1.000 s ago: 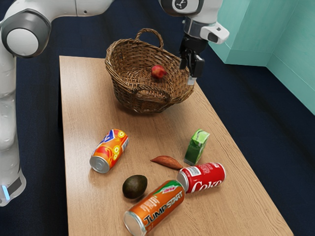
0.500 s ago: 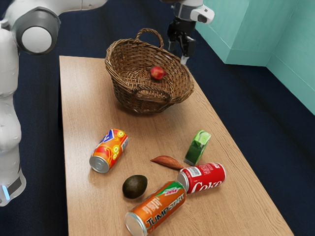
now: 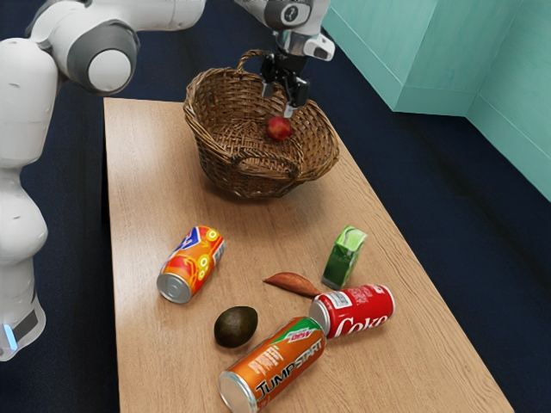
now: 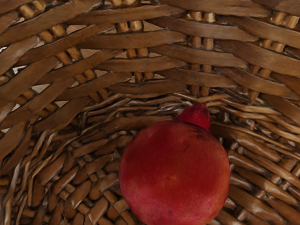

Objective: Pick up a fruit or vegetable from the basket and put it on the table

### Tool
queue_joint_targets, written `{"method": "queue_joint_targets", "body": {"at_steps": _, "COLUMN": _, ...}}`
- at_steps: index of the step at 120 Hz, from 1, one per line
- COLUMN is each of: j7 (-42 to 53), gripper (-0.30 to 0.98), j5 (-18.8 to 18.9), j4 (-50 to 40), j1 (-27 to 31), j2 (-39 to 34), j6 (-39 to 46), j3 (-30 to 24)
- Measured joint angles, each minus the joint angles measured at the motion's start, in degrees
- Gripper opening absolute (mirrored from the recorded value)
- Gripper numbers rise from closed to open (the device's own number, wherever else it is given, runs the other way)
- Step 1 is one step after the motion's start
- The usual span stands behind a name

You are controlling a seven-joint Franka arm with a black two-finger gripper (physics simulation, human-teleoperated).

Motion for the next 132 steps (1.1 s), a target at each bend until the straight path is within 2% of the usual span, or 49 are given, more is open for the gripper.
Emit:
{"method": "queue_joint_targets", "body": {"at_steps": 23, "j7": 0.6, "gripper": 0.69, "j5": 0.3, "j4": -3.7, "j1": -0.1, "j2": 0.0, "j6": 2.1, "j3": -0.1}}
{"method": "queue_joint_targets", "body": {"at_steps": 110, "j7": 1.8, "gripper": 0.68, "j5": 1.1, "j4": -3.8, "j1": -0.9, "j2": 3.6, "j6": 6.0, "j3": -0.2}}
{"method": "queue_joint_targets", "body": {"at_steps": 122, "j7": 1.8, "gripper": 0.66, "j5": 1.1, "j4": -3.8, "j1": -0.9, "j2": 4.0, "j6": 6.4, "j3": -0.2}}
{"method": "queue_joint_targets", "body": {"at_steps": 132, "j7": 1.8, "gripper": 0.57, "j5": 1.0, "j4": -3.9, "j1": -0.8, "j2": 4.2, "j6": 6.6, "j3": -0.2}}
